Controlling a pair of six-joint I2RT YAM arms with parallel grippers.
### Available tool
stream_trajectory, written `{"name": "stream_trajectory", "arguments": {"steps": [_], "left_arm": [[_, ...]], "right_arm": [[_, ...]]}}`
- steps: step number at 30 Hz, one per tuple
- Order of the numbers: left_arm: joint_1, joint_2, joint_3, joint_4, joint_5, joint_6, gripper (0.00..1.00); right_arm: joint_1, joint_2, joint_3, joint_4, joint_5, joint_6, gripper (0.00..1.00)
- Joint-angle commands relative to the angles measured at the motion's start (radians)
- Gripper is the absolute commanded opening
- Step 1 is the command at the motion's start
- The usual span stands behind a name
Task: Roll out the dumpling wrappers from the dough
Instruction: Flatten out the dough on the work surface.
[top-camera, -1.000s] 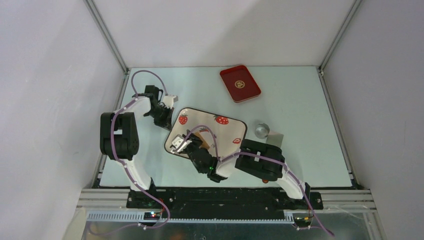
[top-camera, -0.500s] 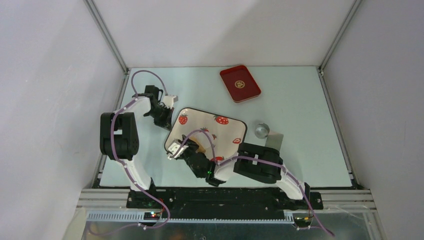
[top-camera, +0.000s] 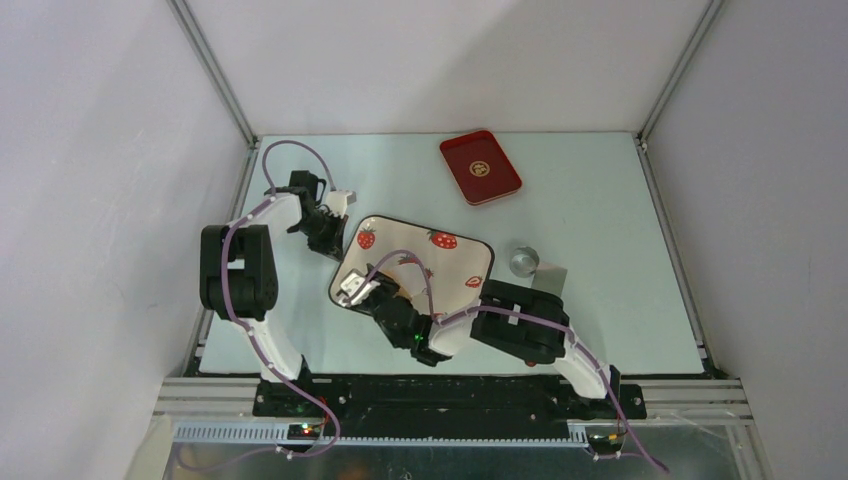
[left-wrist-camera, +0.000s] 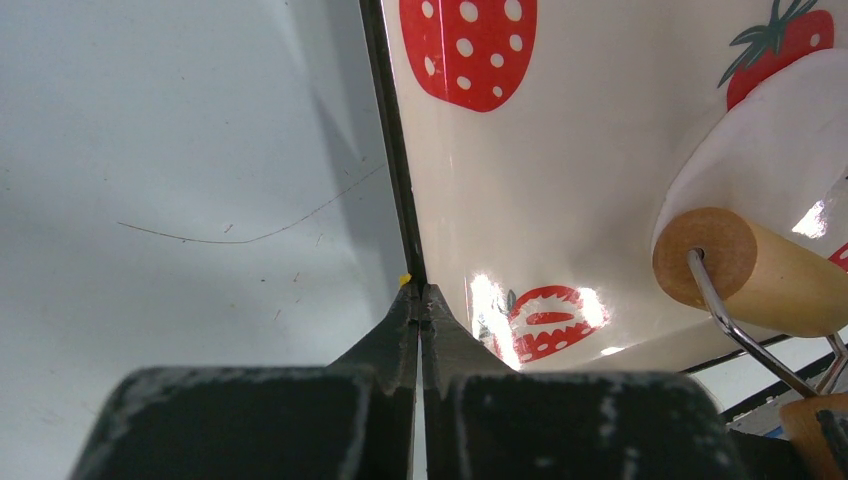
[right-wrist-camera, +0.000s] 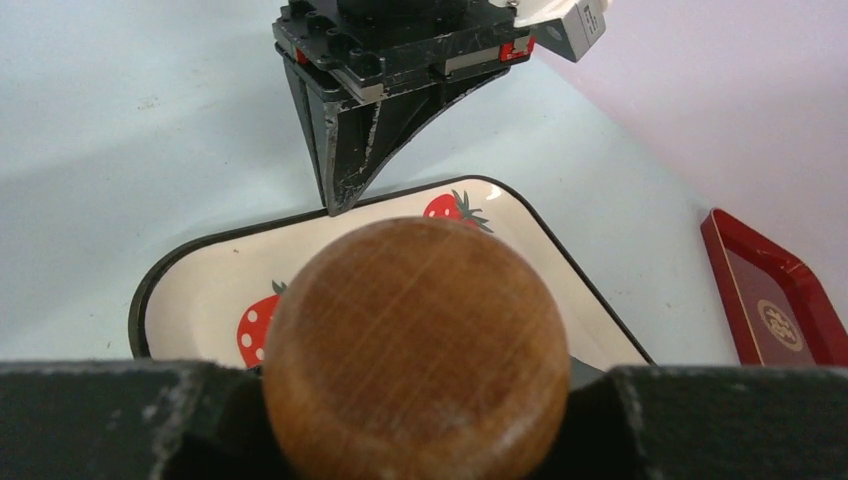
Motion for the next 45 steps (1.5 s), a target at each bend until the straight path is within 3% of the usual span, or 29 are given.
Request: {"name": "stream_trajectory", "arguments": {"steps": [1, 24, 45], "left_arm": [[-0.018, -0.026, -0.020, -0.037, 0.029, 0.010, 0.00], [-0.017, -0.027, -0.021, -0.037, 0.032, 0.010, 0.00], [-0.019, -0.033, -0.022, -0.037, 0.041, 0.012, 0.00]], "right_arm": [[-0.049, -0.002, -0.001, -0.115, 0.017, 0.093, 0.00], [-0.098, -0.005, -0.002, -0.167, 0.037, 0.163, 0.00], [-0.114, 0.053, -0.015, -0.010, 0.171, 0.141, 0.00]]}}
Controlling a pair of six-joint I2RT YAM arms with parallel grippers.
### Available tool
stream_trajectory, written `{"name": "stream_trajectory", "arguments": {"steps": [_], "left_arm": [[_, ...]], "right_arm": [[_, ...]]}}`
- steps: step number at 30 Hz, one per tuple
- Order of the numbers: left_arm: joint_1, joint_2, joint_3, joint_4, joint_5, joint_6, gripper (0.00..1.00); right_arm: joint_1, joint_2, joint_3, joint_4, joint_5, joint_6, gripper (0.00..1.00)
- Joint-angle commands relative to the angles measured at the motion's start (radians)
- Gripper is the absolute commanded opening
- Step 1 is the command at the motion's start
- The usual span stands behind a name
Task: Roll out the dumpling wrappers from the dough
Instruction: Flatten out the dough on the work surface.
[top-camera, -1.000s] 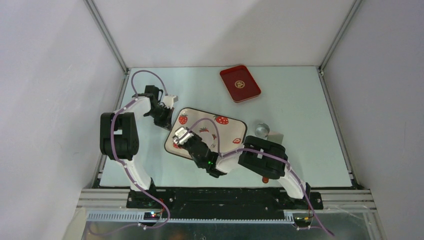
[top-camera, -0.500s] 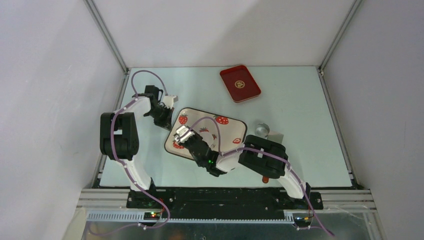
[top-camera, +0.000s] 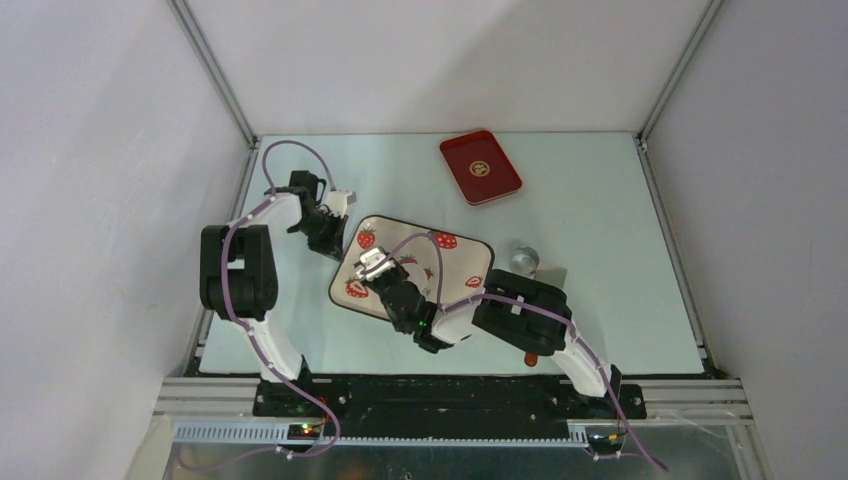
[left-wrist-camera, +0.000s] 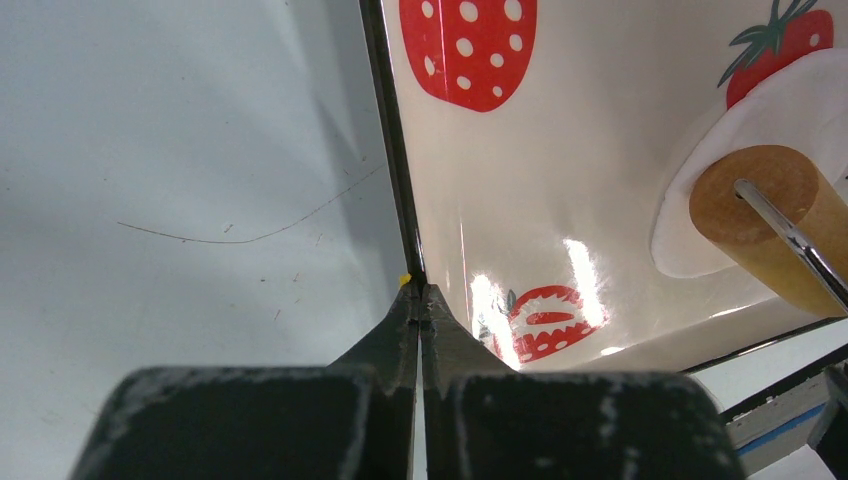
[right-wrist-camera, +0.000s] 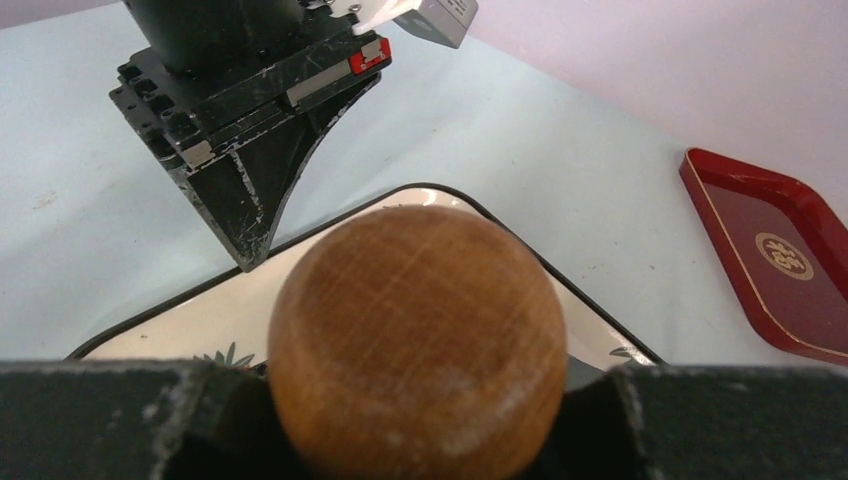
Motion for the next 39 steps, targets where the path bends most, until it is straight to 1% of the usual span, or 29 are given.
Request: {"name": "stream_trajectory", "arguments": {"steps": [1, 9, 21, 30, 33, 37, 39], "left_arm": [[-0.018, -0.033, -0.022, -0.037, 0.040, 0.012, 0.00], [-0.017, -0.033, -0.022, -0.037, 0.045, 0.013, 0.00], [-0.018, -0.028, -0.019, -0.037, 0.052, 0.012, 0.00], [-0.018, -0.030, -0.020, -0.037, 0.056, 0.011, 0.00], [-0.019, -0.030, -0.019, -0.037, 0.056, 0.011, 0.00], [-0.019, -0.028, -0.017, -0.036, 0.062, 0.006, 0.00], [-0.019, -0.027, -0.017, -0.036, 0.062, 0.004, 0.00]], "right_arm": [[-0.037, 0.060, -0.024, -0.040, 0.110, -0.019, 0.00], [-0.041, 0.076, -0.027, 0.021, 0.165, -0.038, 0.00], [-0.054, 0.074, -0.030, 0.019, 0.212, -0.029, 0.00], [-0.053, 0.082, -0.029, 0.051, 0.239, -0.050, 0.00], [-0.041, 0.084, -0.030, 0.061, 0.225, -0.062, 0.00], [0.001, 0.108, -0.042, 0.187, 0.156, -0.166, 0.00], [0.022, 0.116, -0.043, 0.222, 0.126, -0.185, 0.00]]}}
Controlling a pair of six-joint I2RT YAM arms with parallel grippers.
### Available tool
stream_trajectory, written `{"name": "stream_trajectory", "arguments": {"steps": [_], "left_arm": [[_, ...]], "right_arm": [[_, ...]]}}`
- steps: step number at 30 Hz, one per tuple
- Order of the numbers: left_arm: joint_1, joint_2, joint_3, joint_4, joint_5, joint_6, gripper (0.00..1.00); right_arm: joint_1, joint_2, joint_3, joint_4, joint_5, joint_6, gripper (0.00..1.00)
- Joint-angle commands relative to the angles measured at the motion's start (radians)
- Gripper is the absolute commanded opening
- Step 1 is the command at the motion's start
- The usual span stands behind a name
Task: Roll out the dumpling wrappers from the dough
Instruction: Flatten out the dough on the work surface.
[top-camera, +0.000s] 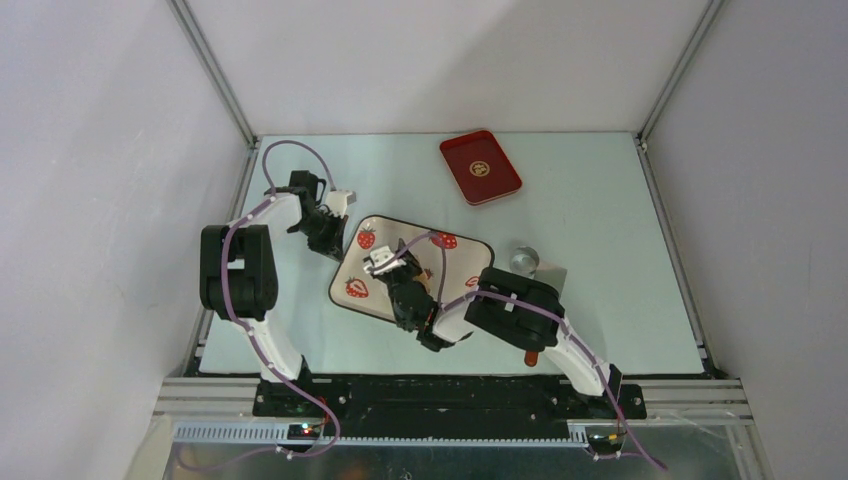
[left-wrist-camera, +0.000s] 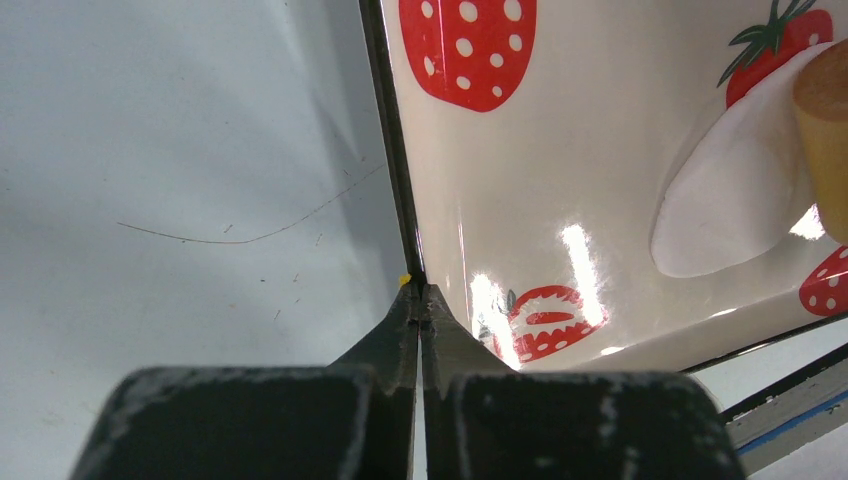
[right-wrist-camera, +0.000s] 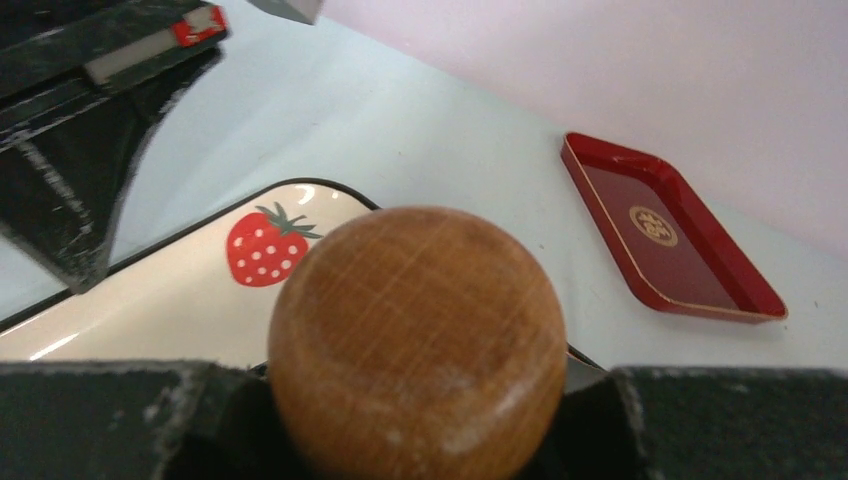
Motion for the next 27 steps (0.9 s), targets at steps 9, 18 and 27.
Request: {"name": "stream_trajectory", "arguments": {"steps": [9, 18, 27], "left_arm": [[-0.019, -0.034, -0.019, -0.037, 0.064, 0.003, 0.00], [-0.019, -0.038, -0.021, -0.037, 0.064, 0.001, 0.00], [-0.018, -0.047, -0.021, -0.036, 0.063, 0.001, 0.00]], "right_arm": [[0.070, 0.043, -0.032, 0.008, -0.119, -0.015, 0.00], [0.086, 0.029, -0.047, -0.013, -0.170, -0.005, 0.00], [0.095, 0.032, -0.048, -0.008, -0.183, -0.011, 0.00]]}}
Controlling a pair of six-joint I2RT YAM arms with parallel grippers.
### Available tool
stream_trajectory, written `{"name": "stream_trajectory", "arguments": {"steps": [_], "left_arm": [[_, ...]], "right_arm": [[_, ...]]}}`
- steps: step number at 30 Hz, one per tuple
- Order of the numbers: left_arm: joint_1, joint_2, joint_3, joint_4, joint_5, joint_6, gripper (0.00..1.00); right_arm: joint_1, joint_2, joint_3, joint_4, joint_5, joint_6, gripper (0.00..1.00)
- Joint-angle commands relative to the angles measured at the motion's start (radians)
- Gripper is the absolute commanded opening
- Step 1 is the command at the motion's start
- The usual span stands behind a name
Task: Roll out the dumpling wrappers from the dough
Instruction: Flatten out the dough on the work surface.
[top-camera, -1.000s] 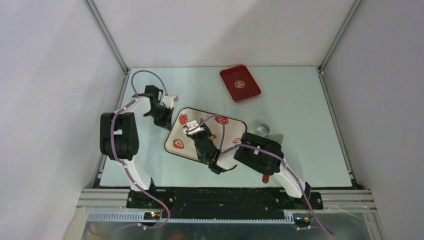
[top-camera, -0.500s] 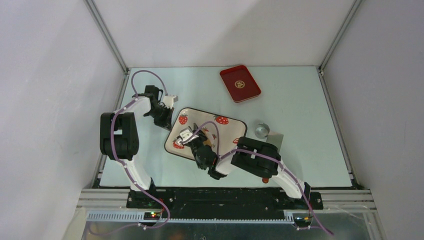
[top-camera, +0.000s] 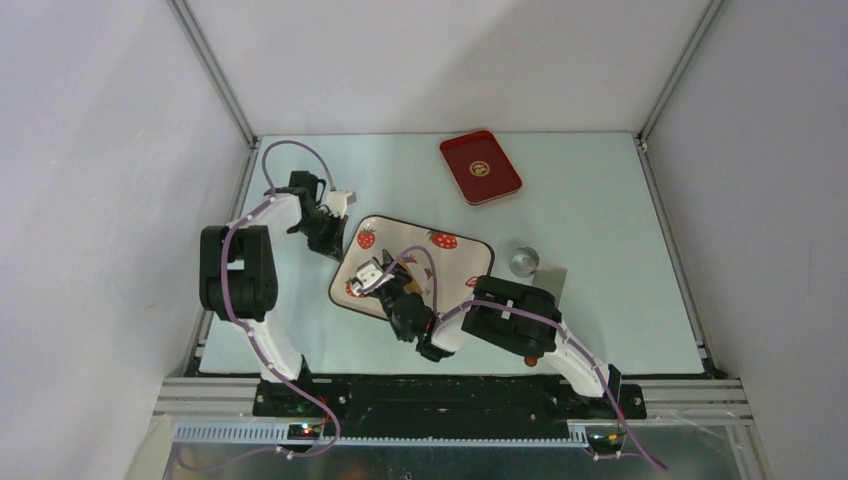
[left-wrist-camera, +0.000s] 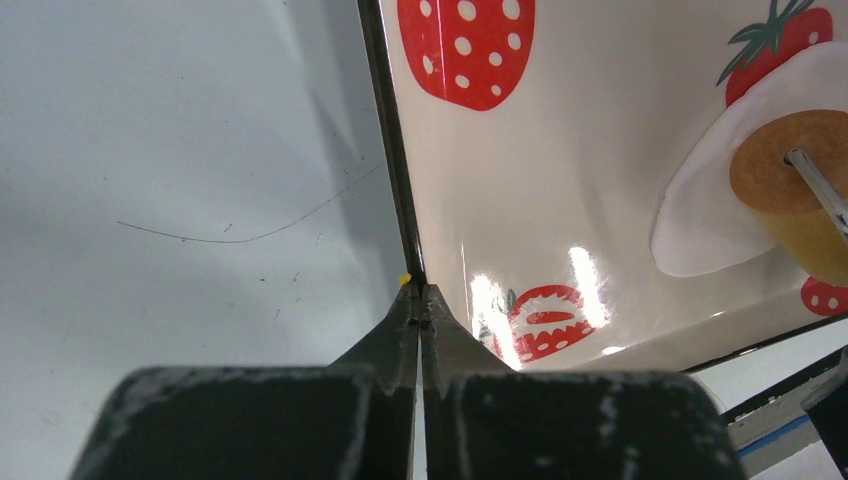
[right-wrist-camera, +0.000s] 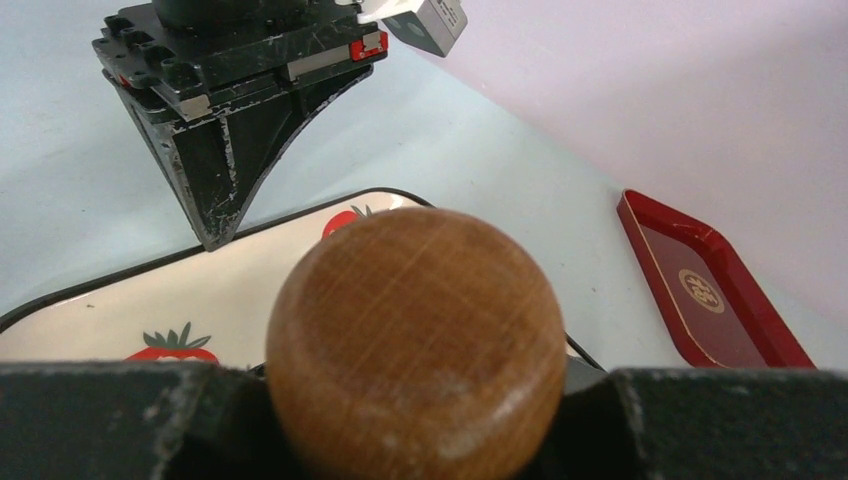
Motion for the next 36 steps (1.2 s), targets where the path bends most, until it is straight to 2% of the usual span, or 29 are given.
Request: {"name": "stream_trajectory", "arguments": {"steps": [1, 36], "left_arm": [[-0.018, -0.039, -0.014, -0.042, 0.062, 0.000, 0.00], [-0.019, -0.037, -0.008, -0.043, 0.062, -0.002, 0.00]], "right_arm": [[0.035, 0.019, -0.026, -0.060, -0.037, 0.084, 0.00], [0.072, 0.029, -0.026, -0.017, -0.068, 0.038, 0.00]]}}
